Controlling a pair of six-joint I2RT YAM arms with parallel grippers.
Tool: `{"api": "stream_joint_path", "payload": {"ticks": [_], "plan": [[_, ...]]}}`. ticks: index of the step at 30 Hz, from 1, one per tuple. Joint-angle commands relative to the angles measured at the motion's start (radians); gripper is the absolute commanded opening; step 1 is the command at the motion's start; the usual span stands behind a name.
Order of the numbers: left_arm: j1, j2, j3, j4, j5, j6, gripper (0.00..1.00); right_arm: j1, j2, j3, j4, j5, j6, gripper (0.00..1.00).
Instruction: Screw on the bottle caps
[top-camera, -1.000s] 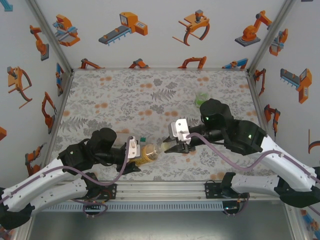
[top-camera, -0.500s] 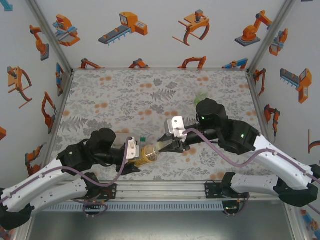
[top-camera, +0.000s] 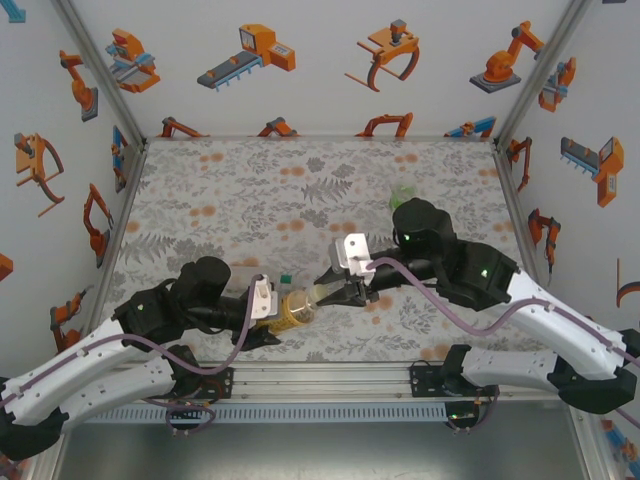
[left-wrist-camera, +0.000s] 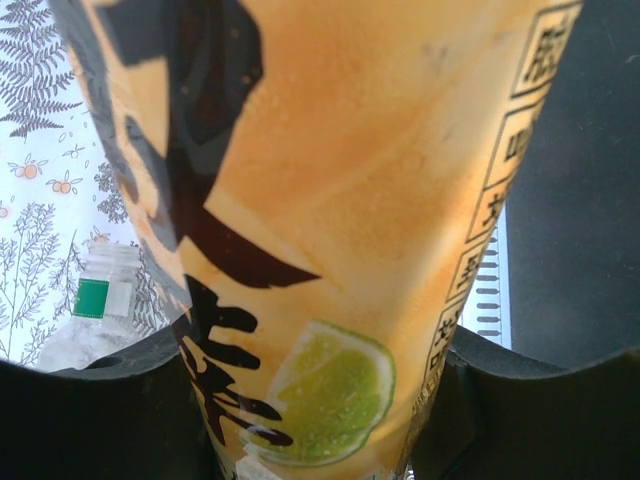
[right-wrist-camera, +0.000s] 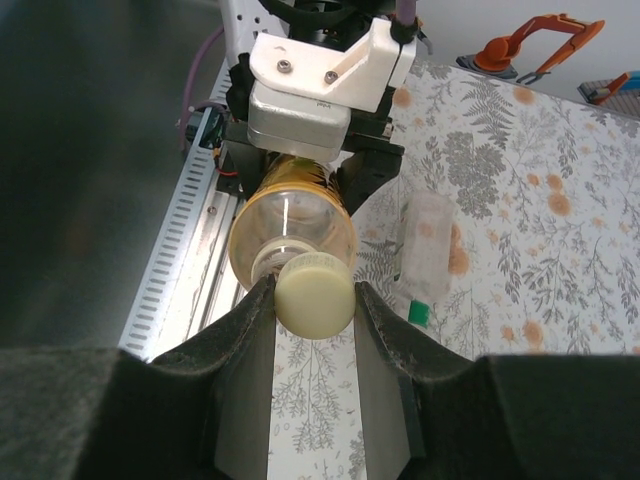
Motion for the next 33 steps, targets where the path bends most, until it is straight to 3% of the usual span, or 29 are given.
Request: {"api": "stream_joint_path", "payload": {"ticks": [1,9,25,33], "plan": [[-0.003,-0.013,0.007,0.046,0.017,-0.019,0.00,0.011,-0.035,-0.012,0.016,0.016,0.022,0.11],[-0.003,-0.001,0.013,0.048,0.020,-0.019,0.00,0.015,-0.024,-0.017,0.014,-0.045,0.049,0.11],[-0.002,-0.011,0.010,0.048,0.036,-0.016,0.00,0.035,0.011,-0.022,0.053,0.033,0.049,0.13],[-0.003,-0.013,0.012,0.059,0.058,-0.010,0.00,0.035,0.030,-0.014,0.014,-0.098,0.039,0.12]]}}
